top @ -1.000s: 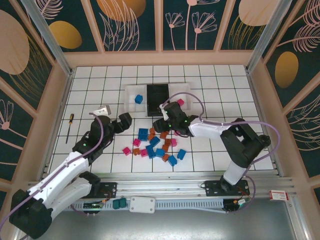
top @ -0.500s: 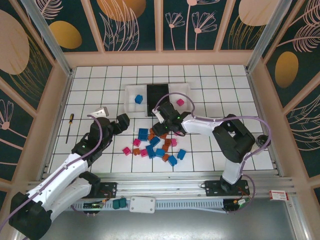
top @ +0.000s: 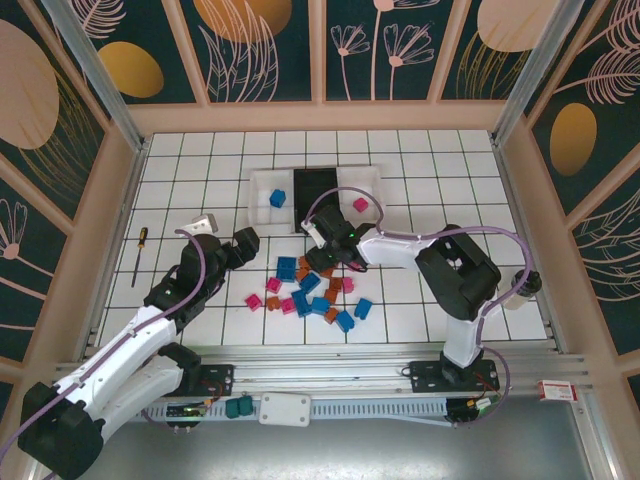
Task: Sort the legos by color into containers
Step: Pick up the lego from the center of the table.
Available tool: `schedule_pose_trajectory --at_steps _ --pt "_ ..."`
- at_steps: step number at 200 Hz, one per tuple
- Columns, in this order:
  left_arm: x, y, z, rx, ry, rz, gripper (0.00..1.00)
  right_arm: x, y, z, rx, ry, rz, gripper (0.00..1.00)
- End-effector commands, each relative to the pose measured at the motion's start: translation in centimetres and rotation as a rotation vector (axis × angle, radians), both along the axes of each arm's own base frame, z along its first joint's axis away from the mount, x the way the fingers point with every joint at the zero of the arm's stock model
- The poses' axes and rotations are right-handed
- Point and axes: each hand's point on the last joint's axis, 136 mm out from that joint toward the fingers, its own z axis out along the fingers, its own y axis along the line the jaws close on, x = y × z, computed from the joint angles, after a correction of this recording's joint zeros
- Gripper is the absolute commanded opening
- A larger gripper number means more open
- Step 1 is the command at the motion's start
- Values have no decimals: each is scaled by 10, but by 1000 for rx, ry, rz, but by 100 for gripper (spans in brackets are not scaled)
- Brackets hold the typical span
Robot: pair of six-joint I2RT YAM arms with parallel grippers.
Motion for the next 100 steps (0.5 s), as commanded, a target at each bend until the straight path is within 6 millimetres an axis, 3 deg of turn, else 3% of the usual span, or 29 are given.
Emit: schedule_pose_trajectory --at_steps 1,22,38,66,83,100 --pt "-1 1 -1 -7 11 11 99 2 5 0 -1 -7 13 46" --pt "-1 2 0 -8 8 12 99 4 8 14 38 -41 12 37" --pt "-1 2 2 -9 6 15 99 6 12 36 96 -81 10 33" --pt "-1 3 -1 -2 14 19 99 13 19 102 271 -184 -9 31" --pt "-1 3 -3 0 19 18 99 31 15 129 356 -228 -71 31" --pt "0 2 -4 0 23 16 99 58 7 137 380 -246 -158 31"
